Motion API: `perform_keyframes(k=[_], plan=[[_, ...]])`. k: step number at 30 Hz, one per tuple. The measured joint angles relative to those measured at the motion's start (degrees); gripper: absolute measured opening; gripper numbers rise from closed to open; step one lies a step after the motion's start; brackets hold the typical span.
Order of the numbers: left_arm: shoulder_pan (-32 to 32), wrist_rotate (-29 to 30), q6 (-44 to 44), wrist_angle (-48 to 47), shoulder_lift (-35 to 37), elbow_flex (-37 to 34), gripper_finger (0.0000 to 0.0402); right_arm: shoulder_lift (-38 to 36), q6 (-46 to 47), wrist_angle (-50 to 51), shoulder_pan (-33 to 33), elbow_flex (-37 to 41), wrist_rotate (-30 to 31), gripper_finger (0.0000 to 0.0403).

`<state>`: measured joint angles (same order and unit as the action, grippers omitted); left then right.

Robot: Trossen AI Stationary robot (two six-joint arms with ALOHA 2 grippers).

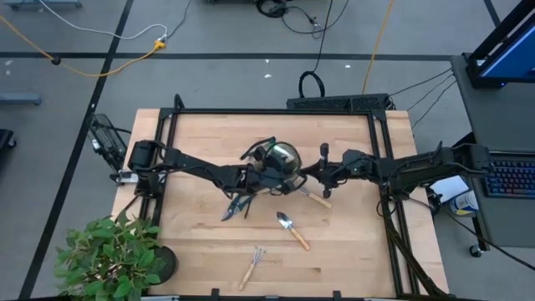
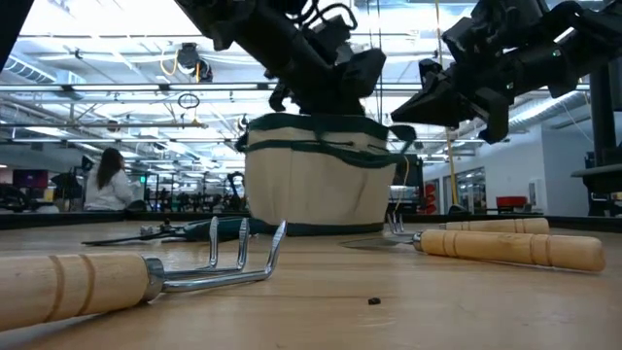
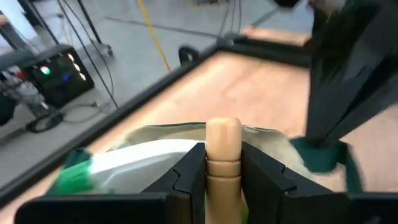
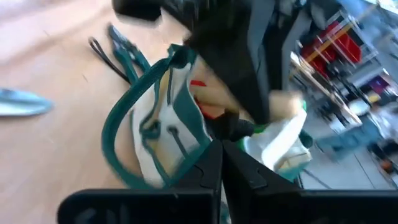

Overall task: Pick & Place Garden tools in Gardening bag
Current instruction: Put the left trowel into the gardening bag

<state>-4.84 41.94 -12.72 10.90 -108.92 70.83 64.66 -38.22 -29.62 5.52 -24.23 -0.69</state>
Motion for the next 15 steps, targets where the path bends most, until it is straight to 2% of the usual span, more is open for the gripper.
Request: perform_keyframes(k=[2,5,15], plan=[[0.38,-2.60,0.05,-1.06,0.00,0.00,0.0092,0.00,0.40,-1.54,0.00,0.00,-2.40,0.0000],[0.78,-7.17,0.55,-0.99,0.00,0.00,0.0092,0.00,0.61,-2.92,-0.02,0.00,-2.55,0.0000],[2.33,-10.43,1.88,-5.46,0.02,0.02,0.0093,0.00,1.71,-1.46,0.00,0.00,-2.41,0.0000]])
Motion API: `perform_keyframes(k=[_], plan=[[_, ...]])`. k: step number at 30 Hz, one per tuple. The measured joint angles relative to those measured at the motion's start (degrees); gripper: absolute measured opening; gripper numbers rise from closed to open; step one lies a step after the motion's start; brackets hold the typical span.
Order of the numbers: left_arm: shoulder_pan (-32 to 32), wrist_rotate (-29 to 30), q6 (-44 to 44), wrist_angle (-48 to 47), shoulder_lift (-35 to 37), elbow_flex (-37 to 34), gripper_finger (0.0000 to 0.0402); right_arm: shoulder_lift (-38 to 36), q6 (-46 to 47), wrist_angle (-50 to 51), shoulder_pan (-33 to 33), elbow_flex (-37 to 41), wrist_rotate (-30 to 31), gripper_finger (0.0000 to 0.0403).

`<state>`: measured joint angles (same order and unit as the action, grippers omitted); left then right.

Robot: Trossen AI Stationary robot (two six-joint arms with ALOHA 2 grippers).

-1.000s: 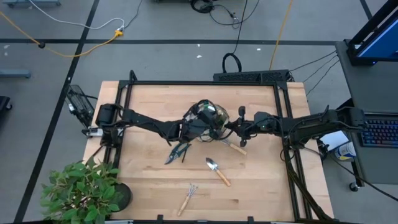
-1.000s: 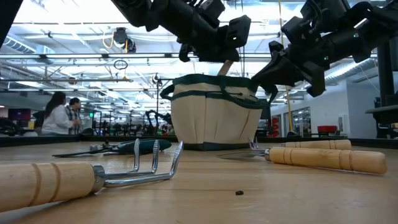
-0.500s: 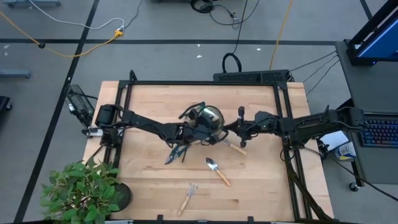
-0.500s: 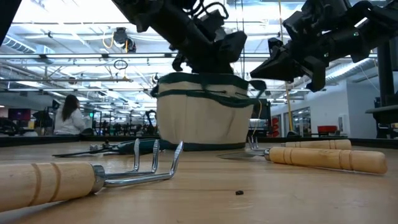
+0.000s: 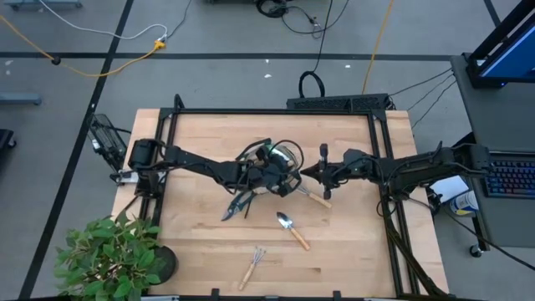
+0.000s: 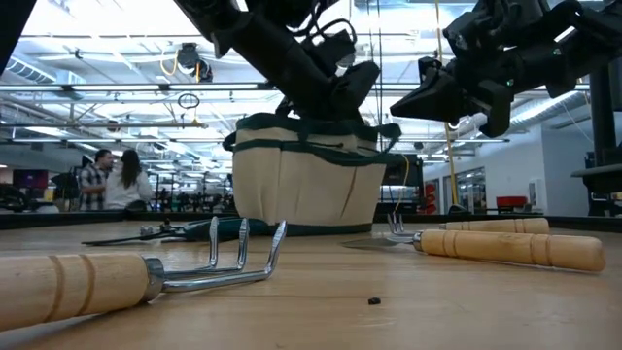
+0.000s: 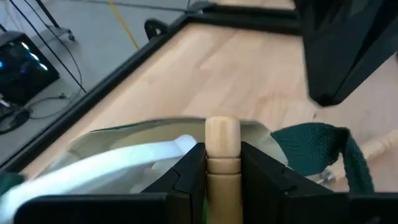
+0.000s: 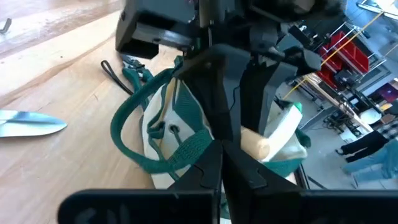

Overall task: Pick & Place Garden tools in Gardening bag
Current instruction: Put the left trowel into the gardening bag

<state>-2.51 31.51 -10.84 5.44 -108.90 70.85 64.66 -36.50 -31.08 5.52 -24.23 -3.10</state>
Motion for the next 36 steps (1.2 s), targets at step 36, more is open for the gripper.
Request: perform_keyframes(k=[36], plan=[[4.60,-16.99,4.89,-15.82,12.00,-0.04,0.0231,0.00,-1.36,-0.66,0.00,0.04,0.19,0.0000]])
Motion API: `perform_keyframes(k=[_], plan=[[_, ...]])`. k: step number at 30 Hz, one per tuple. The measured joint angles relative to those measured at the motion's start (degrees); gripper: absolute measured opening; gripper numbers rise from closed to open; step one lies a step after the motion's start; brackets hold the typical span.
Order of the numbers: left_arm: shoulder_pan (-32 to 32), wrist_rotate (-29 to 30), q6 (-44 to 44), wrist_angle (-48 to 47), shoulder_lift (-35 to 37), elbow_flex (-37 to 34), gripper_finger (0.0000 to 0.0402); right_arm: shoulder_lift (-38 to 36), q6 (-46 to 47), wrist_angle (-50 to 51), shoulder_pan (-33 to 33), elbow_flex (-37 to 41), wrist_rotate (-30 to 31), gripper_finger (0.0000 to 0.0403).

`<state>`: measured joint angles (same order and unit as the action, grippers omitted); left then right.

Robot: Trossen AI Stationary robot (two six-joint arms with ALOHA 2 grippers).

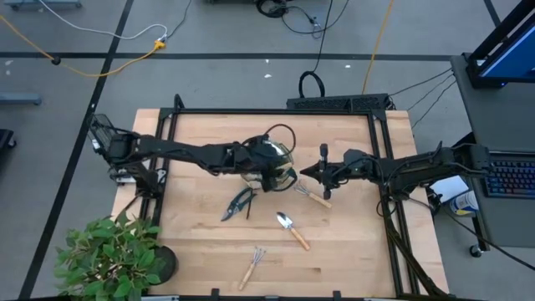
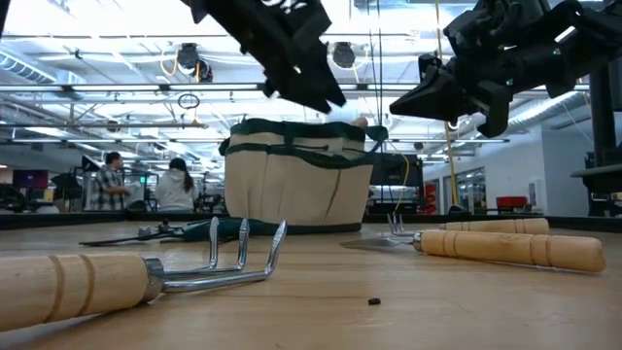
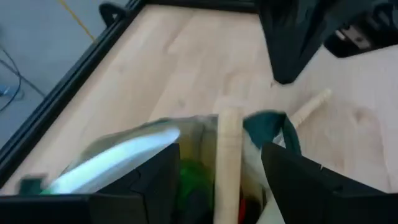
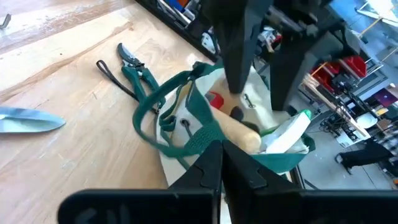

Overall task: Pick & Place Garden tools in Gardening bag
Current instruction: Put the left trowel into the gardening bag, then put the trowel into the gardening bag

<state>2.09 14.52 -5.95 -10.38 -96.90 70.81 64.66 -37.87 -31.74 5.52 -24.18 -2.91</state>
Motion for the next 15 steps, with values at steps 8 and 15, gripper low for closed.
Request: perform_keyframes(k=[8,15], plan=[[0.04,4.17,5.10,-8.94,7.52,-0.09,0.0193,0.00,2.04,-0.53,0.00,-0.02,-0.12,0.0000],[0.02,-0.04,6.39,-18.68,15.40,0.05,0.0144,-0.01,8.69,-2.19,-0.01,0.00,-0.57,0.0002]])
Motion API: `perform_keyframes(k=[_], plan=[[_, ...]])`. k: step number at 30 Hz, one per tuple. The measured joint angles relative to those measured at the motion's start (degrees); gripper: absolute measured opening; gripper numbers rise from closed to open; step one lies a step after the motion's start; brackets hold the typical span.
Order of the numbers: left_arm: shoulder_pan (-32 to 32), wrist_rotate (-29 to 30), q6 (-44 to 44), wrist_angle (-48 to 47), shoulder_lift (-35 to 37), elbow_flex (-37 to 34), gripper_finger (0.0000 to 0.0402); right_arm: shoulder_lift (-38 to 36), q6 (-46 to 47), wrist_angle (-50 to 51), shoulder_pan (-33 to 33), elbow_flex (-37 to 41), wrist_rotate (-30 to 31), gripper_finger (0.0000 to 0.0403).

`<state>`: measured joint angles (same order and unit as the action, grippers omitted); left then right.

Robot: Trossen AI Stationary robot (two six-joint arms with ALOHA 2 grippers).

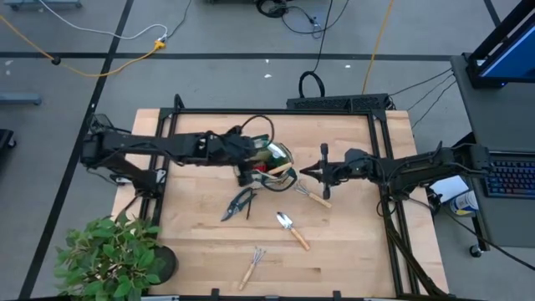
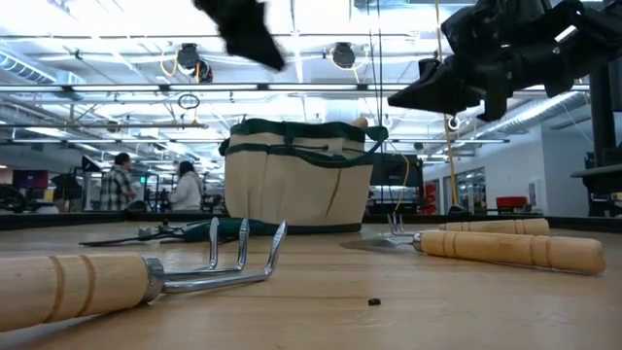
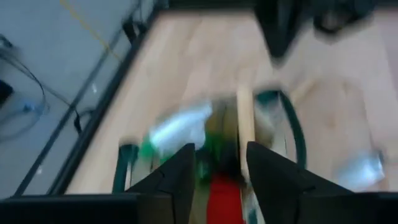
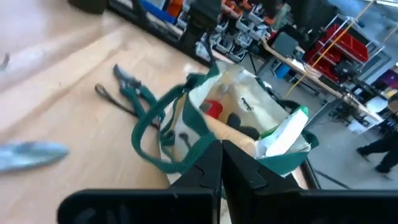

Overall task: Pick & Place Garden tools in Gardening bag
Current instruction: Put the trowel into the gardening bag

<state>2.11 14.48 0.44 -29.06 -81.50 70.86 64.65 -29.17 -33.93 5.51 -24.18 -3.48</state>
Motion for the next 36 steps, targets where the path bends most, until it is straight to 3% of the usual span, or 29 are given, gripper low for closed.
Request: perform_keyframes(k=[5,12,18,22,26,31,36], plan=[[-0.26,0.96,-0.28,-7.28,3.37,-0.14,0.0128,0.01,4.22,-2.25,-0.68,0.00,-7.03,0.0032],[-0.13,2.28,2.07,-8.28,12.40,0.00,0.0127,0.15,13.48,-8.50,-3.55,0.00,-7.01,0.0090],[0.24,5.60,3.72,-11.11,18.45,-0.06,0.0127,3.75,20.56,-16.86,-6.11,-1.80,-6.68,0.0100],[1.16,6.48,3.30,-13.73,20.35,-0.06,0.0127,8.63,21.42,-12.98,-8.05,-7.09,-3.75,0.0100],[1.53,6.30,2.02,-14.69,20.48,-2.20,0.0127,12.97,23.06,-2.87,-9.36,-13.65,-3.01,0.0100],[1.75,1.89,3.41,-4.74,21.17,-12.67,0.0127,14.30,30.14,10.35,-11.35,-17.73,1.89,0.0100],[2.25,-4.86,6.04,11.37,21.97,-24.07,0.0127,14.50,43.10,17.20,-14.44,-17.88,1.98,0.0100]])
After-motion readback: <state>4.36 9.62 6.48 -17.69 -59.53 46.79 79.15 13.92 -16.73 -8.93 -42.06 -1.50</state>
